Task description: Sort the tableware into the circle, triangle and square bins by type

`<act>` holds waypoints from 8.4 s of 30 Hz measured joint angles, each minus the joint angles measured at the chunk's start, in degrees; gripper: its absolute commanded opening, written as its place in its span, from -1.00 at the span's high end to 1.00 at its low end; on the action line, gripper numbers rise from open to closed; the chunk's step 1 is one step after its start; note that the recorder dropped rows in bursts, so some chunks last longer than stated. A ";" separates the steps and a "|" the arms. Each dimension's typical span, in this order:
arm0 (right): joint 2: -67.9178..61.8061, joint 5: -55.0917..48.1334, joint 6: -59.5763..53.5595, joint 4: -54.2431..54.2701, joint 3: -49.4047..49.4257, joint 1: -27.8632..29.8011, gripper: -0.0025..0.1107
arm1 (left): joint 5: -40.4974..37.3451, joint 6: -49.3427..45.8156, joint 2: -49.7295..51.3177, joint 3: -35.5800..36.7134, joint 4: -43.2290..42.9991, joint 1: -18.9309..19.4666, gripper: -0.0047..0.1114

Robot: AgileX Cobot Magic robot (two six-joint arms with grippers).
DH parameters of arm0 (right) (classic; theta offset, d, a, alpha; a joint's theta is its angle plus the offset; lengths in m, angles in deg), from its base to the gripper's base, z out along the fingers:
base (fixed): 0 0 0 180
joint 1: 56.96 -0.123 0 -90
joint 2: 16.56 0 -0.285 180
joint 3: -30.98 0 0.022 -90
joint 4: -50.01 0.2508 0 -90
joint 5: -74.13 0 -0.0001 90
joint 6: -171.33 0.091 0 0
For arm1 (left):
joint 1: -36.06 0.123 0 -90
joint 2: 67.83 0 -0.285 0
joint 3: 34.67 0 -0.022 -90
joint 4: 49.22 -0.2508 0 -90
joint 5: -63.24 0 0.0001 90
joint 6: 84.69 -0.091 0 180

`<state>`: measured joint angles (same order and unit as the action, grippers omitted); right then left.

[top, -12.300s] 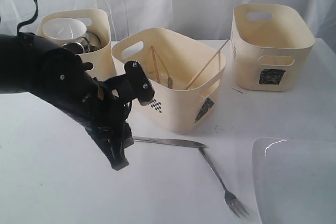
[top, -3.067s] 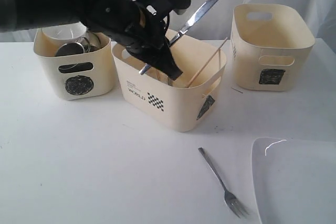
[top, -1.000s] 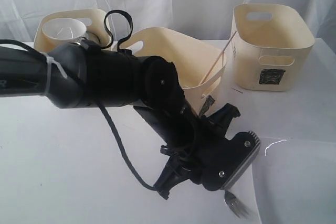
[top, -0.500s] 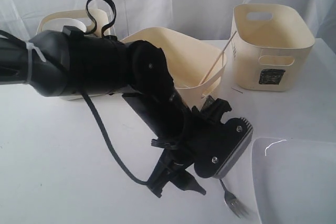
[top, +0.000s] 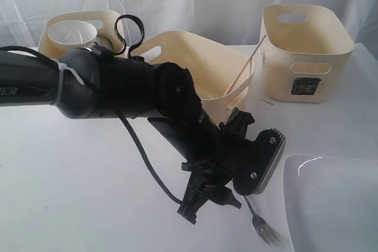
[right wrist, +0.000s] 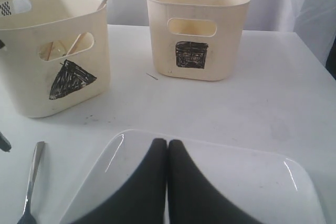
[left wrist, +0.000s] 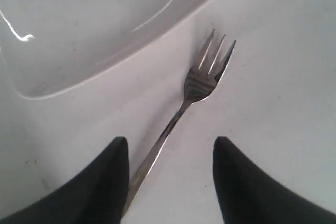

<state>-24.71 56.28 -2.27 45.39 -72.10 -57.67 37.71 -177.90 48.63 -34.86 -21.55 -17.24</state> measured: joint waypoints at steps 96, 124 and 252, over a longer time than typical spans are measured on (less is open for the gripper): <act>0.00 0.00 0.00 0.00 0.00 0.00 0.96 | -1.03 -12.13 6.63 -0.23 -1.40 -2.81 -0.18; 0.00 0.00 0.00 0.00 0.00 0.00 0.96 | -17.31 -12.13 -10.76 -0.20 -11.93 -2.81 -0.18; 0.00 0.00 0.00 0.00 0.00 0.00 0.96 | 29.40 85.64 -108.40 77.12 -10.49 37.22 0.92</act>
<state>-24.71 56.28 -2.27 45.39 -72.10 -57.67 67.11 -92.26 -59.77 42.26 -32.04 19.99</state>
